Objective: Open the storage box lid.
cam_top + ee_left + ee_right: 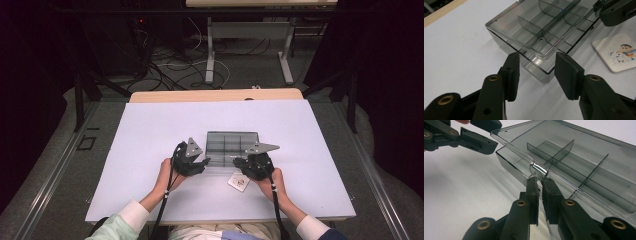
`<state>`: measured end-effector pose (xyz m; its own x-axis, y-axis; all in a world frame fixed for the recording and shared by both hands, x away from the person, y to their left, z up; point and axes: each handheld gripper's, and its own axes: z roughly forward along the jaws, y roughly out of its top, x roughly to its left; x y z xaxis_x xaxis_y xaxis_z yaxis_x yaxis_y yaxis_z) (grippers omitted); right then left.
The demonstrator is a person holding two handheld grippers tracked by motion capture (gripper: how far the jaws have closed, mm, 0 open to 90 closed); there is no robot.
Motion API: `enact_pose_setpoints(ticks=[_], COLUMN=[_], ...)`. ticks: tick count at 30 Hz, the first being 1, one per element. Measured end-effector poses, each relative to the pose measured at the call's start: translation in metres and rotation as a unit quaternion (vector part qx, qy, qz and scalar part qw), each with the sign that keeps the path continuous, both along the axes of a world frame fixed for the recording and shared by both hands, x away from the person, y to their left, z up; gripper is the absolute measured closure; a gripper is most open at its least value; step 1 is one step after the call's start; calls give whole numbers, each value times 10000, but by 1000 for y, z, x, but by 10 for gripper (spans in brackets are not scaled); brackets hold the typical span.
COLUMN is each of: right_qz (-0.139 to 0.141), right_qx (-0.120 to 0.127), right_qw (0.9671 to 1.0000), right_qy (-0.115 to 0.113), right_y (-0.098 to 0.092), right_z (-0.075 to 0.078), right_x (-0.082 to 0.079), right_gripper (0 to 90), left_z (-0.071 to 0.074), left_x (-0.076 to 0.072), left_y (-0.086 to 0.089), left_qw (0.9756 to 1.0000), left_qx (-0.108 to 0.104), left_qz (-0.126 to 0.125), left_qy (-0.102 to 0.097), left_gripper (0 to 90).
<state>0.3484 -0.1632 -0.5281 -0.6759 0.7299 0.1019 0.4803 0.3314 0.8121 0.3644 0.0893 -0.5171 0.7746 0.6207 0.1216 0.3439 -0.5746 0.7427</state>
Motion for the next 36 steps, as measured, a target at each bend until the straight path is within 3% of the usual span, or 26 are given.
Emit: enact_pose_setpoints(ticks=[5,13,14,15,22,26,30,36], right_qz=[-11,40,79,33,28,-152,-313,-709], right_qx=[11,35,-40,8,-147,-247,-401,-583], right_qw=[10000,10000,9999,10000,9997,9992,9985,9956], right_qy=[31,-8,95,16,187,284,203,-188], right_y=[0,-5,-8,-9,-33,-48,-54,-59], right_z=[1,5,7,6,11,11,10,11], right_x=[0,-2,-3,-3,-10,-9,-4,-1], right_gripper=[834,795,789,782,694,687,698,731], left_z=[0,0,0,0,2,3,3,4], left_x=[0,-1,-1,-1,-2,-2,-2,-2], left_y=[-3,-2,-2,-2,-1,0,1,1], left_qw=[10000,9998,9997,9996,9989,9986,9984,9983], left_qx=[-37,-103,-143,-144,-273,-330,-343,-362], left_qz=[7,10,19,14,71,84,65,65], left_qy=[-91,-163,-208,-237,-363,-397,-436,-457], left_gripper=[627,632,633,636,655,659,663,664])
